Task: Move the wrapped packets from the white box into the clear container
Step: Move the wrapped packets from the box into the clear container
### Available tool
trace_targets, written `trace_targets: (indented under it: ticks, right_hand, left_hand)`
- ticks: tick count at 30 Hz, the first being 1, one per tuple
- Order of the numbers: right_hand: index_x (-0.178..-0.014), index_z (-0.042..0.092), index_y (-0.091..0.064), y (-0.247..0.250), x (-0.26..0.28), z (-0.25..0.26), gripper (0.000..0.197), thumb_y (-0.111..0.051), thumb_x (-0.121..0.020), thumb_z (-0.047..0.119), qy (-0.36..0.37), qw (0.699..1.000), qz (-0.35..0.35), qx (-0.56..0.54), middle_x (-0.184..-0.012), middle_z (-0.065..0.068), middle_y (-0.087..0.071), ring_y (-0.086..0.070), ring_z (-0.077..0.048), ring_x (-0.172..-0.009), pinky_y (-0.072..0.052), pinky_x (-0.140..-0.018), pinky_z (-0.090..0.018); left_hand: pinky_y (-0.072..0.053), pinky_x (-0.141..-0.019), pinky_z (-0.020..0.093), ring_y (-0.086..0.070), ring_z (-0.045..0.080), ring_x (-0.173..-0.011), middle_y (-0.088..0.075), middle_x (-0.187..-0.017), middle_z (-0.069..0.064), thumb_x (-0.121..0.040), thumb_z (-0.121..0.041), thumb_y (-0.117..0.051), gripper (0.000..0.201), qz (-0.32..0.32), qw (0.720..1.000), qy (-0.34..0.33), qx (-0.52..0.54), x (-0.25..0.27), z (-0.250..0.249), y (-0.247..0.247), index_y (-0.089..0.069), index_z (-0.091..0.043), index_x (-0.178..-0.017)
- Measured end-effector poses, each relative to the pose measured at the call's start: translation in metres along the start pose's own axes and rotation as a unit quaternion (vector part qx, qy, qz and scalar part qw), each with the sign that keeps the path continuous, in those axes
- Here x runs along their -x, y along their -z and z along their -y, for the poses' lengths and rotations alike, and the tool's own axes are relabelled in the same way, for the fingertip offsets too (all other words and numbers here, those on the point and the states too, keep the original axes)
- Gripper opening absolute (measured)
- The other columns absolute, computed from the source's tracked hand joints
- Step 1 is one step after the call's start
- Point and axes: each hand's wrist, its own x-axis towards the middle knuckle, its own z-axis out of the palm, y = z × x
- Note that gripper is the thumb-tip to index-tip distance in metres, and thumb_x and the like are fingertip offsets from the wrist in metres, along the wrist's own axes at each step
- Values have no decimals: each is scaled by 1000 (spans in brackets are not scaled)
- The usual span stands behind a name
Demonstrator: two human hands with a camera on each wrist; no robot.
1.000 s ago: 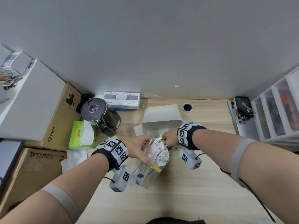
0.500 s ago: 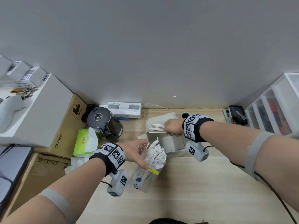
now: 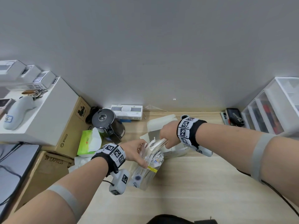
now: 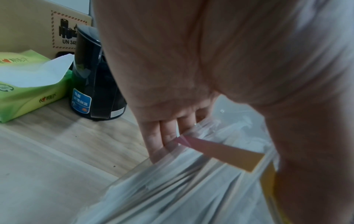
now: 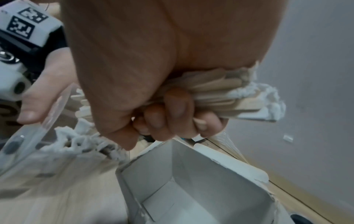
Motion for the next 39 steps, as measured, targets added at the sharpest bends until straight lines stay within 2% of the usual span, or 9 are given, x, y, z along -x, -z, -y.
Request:
trace_targets:
  ticks: [6,13,16,19,26,29,33,36,39]
  right_hand:
    - [-94,9,-63,8,-6,23,26,-58,-92,34,3,996,22,81,-69,-1,-51,-51,-23,-61,-35,-48,-26]
    - [-80,15,-69,12,-16,41,19,-73,-78,34,4,985,16,172,-66,3,-63,-56,-21,-50,-48,-49,-26]
    - [-86,12,-66,12,-6,44,15,-66,-85,26,35,981,-1,192,-72,0,-62,-58,-23,-58,-49,-53,-28]
    - [-89,13,-63,11,-3,52,9,-69,-82,16,56,976,-8,208,-78,-1,-62,-64,-22,-66,-55,-58,-30]
    - [-120,14,-56,22,9,46,36,-65,-85,9,56,994,-45,83,-102,-4,-65,-66,-26,-88,-56,-74,-37]
    - [-133,18,-48,22,12,30,54,-65,-84,3,31,996,-75,-26,-123,-3,-57,-60,-25,-106,-51,-80,-34]
    - [-146,15,-40,9,9,16,64,-51,-86,-3,-28,942,-137,-305,-147,-6,-46,-47,-23,-133,-42,-107,-35]
    - [-153,19,-33,0,8,16,56,-43,-98,27,-54,875,-125,-465,-157,-4,-36,-32,-20,-145,-26,-118,-35]
    - [-155,20,-25,-12,6,32,75,-33,-95,64,-48,902,-70,-423,-161,-1,-28,-27,-20,-147,-20,-121,-40]
  left_hand:
    - [-57,-98,43,-66,20,-106,-65,-121,3,-41,-49,-94,108,4,1000,0,-26,4,-10,-4,-48,-20,-134]
    - [-52,-84,25,-59,13,-102,-58,-122,0,-59,-38,-95,98,-24,998,19,-60,2,-11,-6,-43,-19,-139]
    - [-58,-86,34,-61,13,-94,-62,-117,4,-45,-44,-94,101,-16,1000,11,-23,2,-7,-4,-49,-17,-132]
    - [-56,-93,38,-61,16,-98,-61,-114,0,-56,-37,-94,89,-16,1000,6,-26,1,-9,-4,-51,-17,-131]
    - [-57,-99,45,-67,19,-112,-67,-122,0,-43,-47,-99,104,-31,999,-11,6,-6,-1,-8,-51,-30,-134]
    - [-55,-99,54,-67,33,-115,-67,-124,14,-44,-40,-100,100,-39,998,-21,43,-5,2,-9,-51,-22,-130]
    - [-50,-99,65,-65,30,-99,-62,-125,31,-44,-33,-99,104,-38,995,-35,87,-1,-2,-13,-48,-4,-130]
    - [-51,-99,63,-67,41,-108,-62,-127,30,-42,-36,-101,104,-39,994,-37,91,-3,-6,-15,-50,-15,-131]
    - [-53,-99,60,-63,43,-117,-64,-125,25,-41,-47,-103,108,-51,994,-39,84,-11,-7,-17,-53,-19,-132]
